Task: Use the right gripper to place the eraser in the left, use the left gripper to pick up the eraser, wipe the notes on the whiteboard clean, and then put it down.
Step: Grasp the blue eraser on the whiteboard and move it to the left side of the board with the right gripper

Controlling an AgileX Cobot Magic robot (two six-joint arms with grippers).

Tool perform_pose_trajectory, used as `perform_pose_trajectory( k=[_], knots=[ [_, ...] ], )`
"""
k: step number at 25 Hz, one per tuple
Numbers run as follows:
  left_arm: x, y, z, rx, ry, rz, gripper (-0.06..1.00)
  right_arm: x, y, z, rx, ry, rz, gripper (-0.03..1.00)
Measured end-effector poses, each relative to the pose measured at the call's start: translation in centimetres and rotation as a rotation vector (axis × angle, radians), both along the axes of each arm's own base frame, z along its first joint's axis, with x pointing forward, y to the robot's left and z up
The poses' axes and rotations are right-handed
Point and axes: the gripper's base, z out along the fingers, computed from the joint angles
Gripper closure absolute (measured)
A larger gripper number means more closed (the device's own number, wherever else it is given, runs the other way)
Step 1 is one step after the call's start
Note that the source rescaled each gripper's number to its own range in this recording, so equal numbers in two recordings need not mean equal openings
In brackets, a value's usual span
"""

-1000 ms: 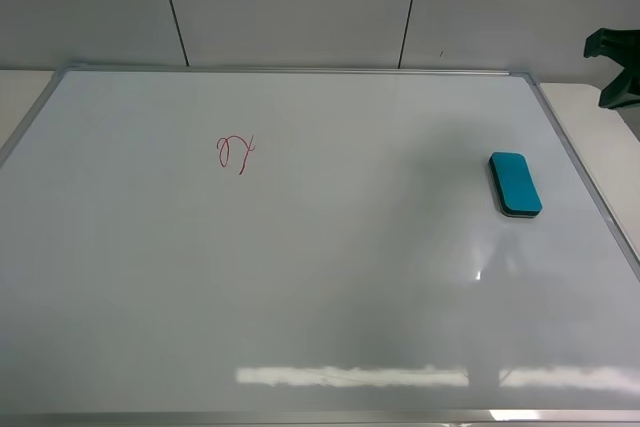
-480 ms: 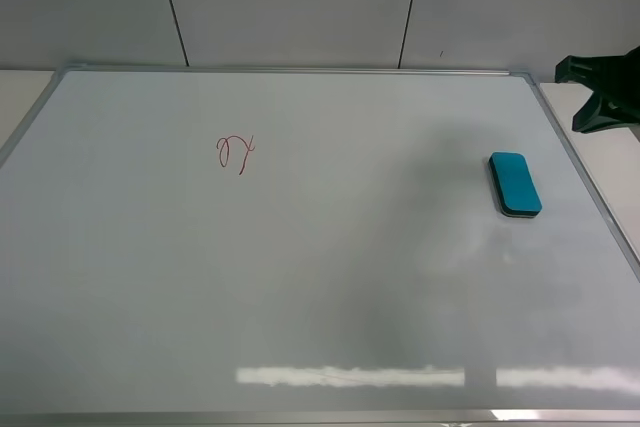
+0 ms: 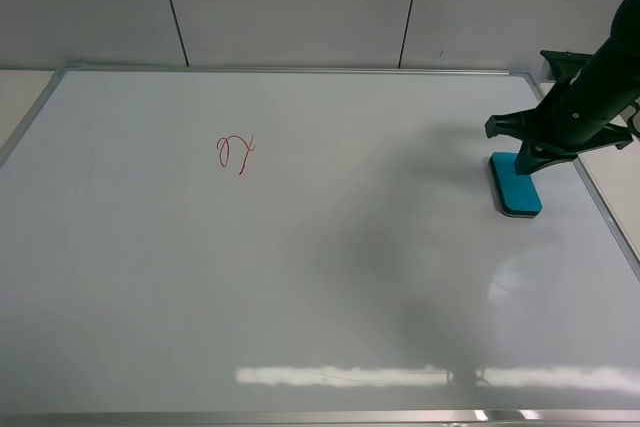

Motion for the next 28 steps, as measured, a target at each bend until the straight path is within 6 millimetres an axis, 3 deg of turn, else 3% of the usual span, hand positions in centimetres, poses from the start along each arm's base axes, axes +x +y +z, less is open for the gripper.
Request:
perform_pose_trajectory(
  k=[10,16,21,28],
  knots=[
    [0.0,0.0,0.0,0.000,0.000,0.000,-0.05,1.0,-0.6,-2.6,-0.065,0.031,-0.029,0.97],
    [0.0,0.0,0.0,0.000,0.000,0.000,-0.05,1.2,1.0,-3.2,-0.105,0.029,0.058,0.97],
    [0.0,0.0,0.0,0.000,0.000,0.000,-0.05,1.6,4.9,-3.5,-0.100,-0.045,0.174,0.97],
    [0.0,0.0,0.0,0.000,0.000,0.000,-0.05,-0.7,13.6,-3.6,-0.022,-0.081,0.349,0.97]
  ],
)
